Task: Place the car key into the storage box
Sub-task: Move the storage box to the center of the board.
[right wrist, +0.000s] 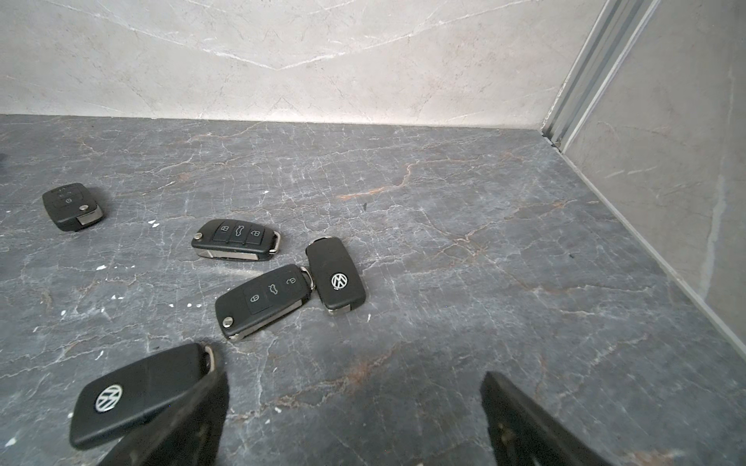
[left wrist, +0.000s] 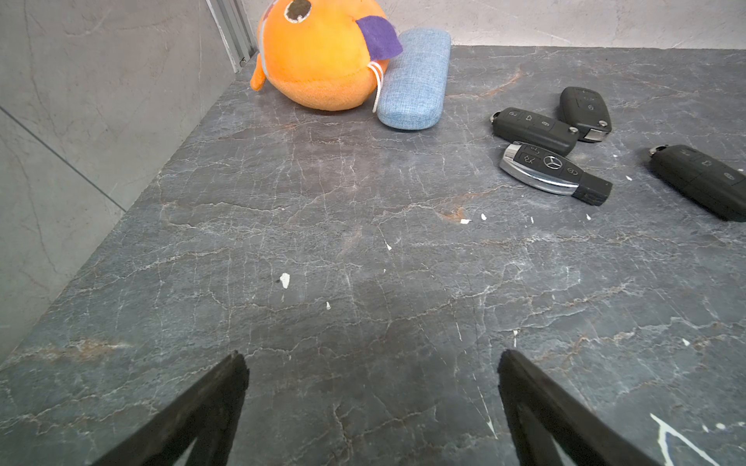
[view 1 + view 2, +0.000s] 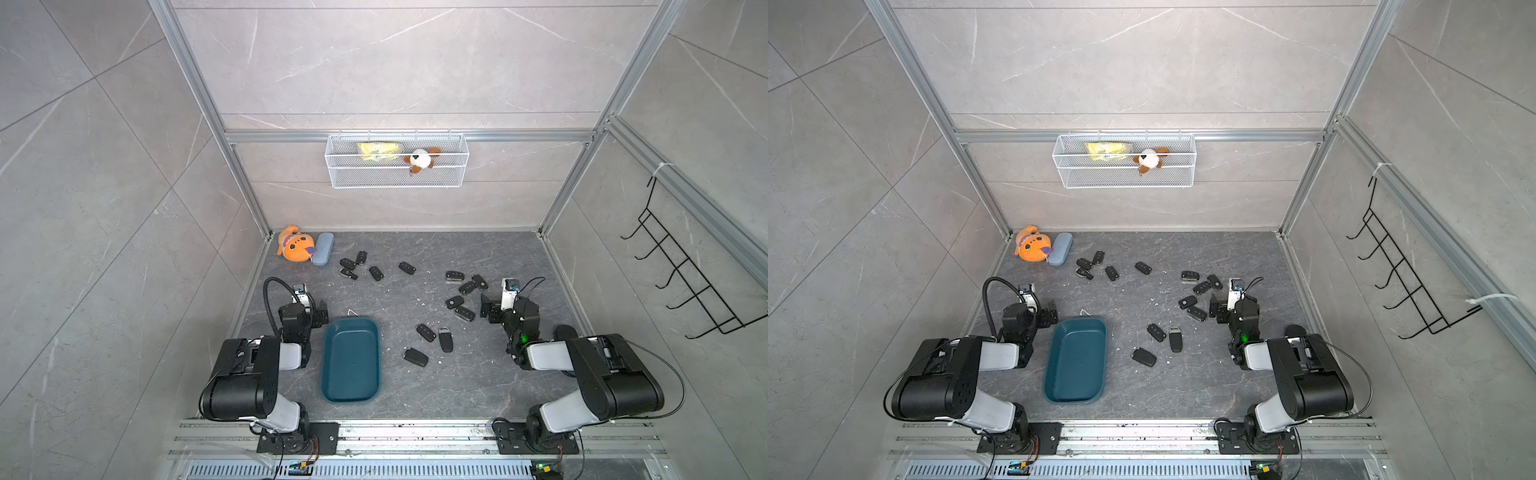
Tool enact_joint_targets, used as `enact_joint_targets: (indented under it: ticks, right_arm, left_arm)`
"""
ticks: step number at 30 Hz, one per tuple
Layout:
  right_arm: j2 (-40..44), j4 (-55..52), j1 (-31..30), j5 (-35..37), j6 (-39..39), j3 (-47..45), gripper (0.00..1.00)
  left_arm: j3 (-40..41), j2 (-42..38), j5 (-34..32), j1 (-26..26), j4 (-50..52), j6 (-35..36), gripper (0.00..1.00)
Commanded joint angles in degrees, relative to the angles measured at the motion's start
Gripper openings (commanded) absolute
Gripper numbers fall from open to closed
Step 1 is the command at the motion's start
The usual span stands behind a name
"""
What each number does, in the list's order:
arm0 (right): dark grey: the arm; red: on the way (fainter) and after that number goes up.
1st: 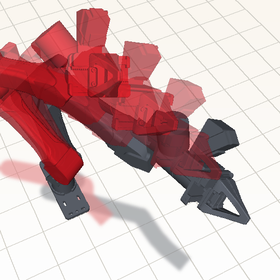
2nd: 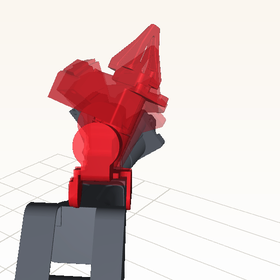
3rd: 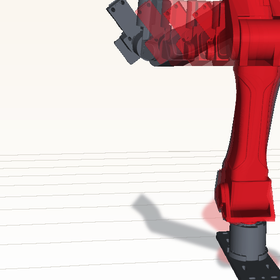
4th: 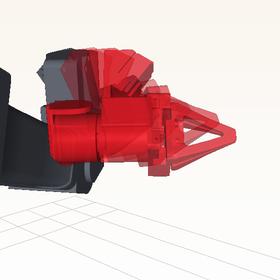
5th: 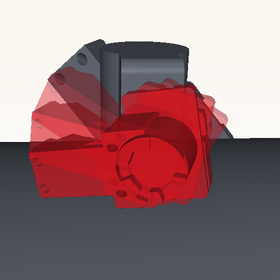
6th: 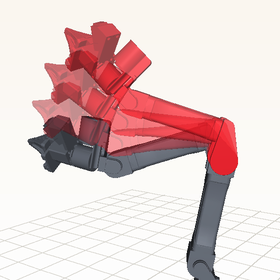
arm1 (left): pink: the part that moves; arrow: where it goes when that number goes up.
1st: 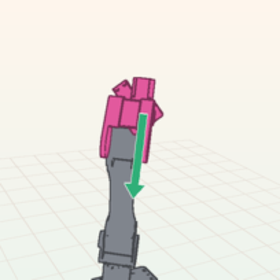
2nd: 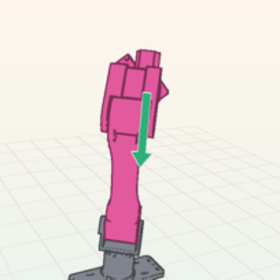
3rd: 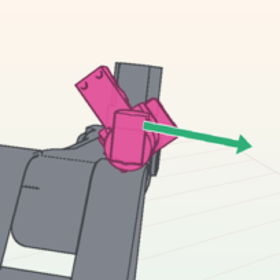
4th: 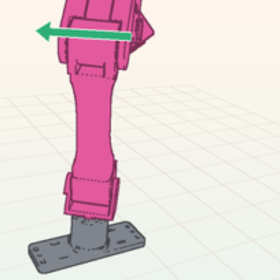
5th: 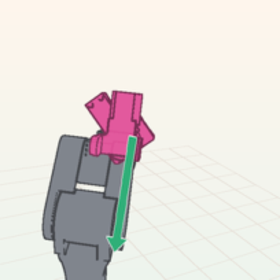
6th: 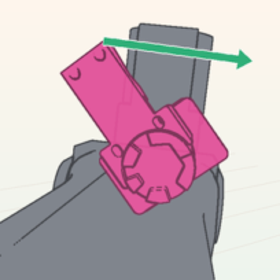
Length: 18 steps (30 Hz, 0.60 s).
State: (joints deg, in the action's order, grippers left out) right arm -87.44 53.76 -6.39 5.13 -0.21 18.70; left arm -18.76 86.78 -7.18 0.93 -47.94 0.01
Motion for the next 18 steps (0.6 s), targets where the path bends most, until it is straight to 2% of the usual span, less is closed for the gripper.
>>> enact_joint_targets:
  ticks: [1, 4, 8, 12, 14, 16, 18]
  right_arm:
    - [-0.3, -1.1, 0.1, -0.7, 0.8, 1.5, 1.00]
    - [-0.2, -1.0, 0.1, -0.7, 0.8, 1.4, 1.00]
    - [4.1, 0.0, -0.2, 8.4, -1.9, -1.0, 1.00]
    - [11.4, -8.5, -0.2, 11.6, -2.7, 0.5, 1.00]
    - [14.4, -13.8, -0.3, 13.7, -3.6, 2.4, 1.00]
    - [17.5, -23.5, -0.3, 16.9, -9.1, 6.2, 1.00]
    - [19.4, -30.0, -0.2, 15.2, -12.5, 9.5, 1.00]
  left_arm:
    - [-1.8, -0.8, 0.7, 1.2, -0.7, -0.9, 1.00]
    - [-3.2, -2.8, -2.7, 1.1, 2.8, -2.1, 1.00]
    - [-13.7, -10.0, -5.5, 1.1, 26.3, -3.1, 1.00]
    - [-21.4, -15.7, -8.2, 1.1, 42.1, -8.5, 1.00]
    - [-26.7, -17.1, -7.4, 1.1, 51.0, -11.6, 1.00]
    - [-31.3, -18.0, -7.3, 1.1, 58.6, -16.5, 1.00]
    - [-34.1, -19.3, -8.5, 1.2, 64.1, -20.6, 1.00]
